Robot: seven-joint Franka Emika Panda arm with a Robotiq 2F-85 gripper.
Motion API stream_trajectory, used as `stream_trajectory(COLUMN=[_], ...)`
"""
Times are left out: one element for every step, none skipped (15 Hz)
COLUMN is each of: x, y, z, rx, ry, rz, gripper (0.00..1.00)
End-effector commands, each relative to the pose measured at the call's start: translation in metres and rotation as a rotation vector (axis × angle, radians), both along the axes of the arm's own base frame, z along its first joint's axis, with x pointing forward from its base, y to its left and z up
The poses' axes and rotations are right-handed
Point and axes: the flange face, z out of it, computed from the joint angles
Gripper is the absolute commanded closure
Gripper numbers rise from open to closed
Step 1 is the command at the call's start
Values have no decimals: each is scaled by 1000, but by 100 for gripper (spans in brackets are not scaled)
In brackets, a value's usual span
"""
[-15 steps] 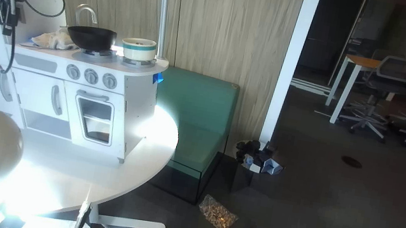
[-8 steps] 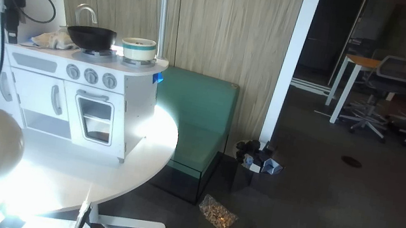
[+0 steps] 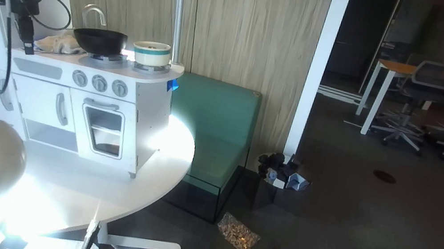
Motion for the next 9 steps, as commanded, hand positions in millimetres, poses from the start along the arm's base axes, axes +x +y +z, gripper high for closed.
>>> stream_trajectory(x=[4,6,8,9,10,11,13,16,19], y=[10,13,11,10,10,10,9,9,9], z=[-1,-2,4,8,12,16,20,22,22], rx=[-21,-25,-32,-37,-44,-42,-46,-46,-43], ry=[-36,-43,-52,-59,-69,-77,-89,-96,-93], rz=[28,35,38,44,45,47,47,48,50], gripper=[0,0,0,0,0,0,0,0,0])
